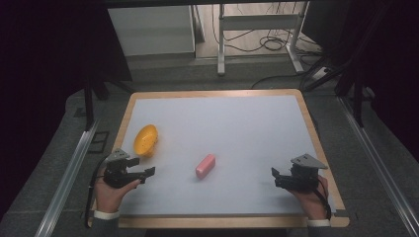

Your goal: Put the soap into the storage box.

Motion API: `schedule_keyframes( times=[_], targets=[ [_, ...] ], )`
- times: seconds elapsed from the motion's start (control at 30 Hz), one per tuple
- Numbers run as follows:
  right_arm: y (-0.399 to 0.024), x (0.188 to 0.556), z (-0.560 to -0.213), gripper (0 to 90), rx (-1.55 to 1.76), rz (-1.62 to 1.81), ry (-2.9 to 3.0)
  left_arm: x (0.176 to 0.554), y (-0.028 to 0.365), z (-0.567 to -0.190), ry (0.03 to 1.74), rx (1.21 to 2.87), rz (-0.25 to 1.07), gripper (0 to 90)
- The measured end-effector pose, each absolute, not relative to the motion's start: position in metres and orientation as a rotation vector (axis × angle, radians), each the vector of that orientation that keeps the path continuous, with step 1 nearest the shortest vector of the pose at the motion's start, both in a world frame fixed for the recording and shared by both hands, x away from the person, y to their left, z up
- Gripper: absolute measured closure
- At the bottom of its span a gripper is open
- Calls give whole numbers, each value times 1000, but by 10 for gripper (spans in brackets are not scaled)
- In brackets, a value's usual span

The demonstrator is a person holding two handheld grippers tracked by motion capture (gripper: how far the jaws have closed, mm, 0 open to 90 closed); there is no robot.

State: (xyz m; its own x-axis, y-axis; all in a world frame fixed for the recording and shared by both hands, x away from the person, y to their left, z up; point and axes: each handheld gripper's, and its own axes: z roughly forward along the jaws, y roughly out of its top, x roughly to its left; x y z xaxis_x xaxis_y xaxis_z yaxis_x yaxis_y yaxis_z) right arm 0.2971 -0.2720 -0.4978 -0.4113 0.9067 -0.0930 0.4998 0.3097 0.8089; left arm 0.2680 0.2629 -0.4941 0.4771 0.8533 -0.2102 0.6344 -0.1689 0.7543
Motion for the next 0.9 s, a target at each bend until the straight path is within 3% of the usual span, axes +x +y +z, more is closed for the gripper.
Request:
schedule_keyframes(
  times=[0.9],
  targets=[
    [-288,297,-499,74,1294,1002,2024,270,261,-493,1303,1893,382,230]
  ],
)
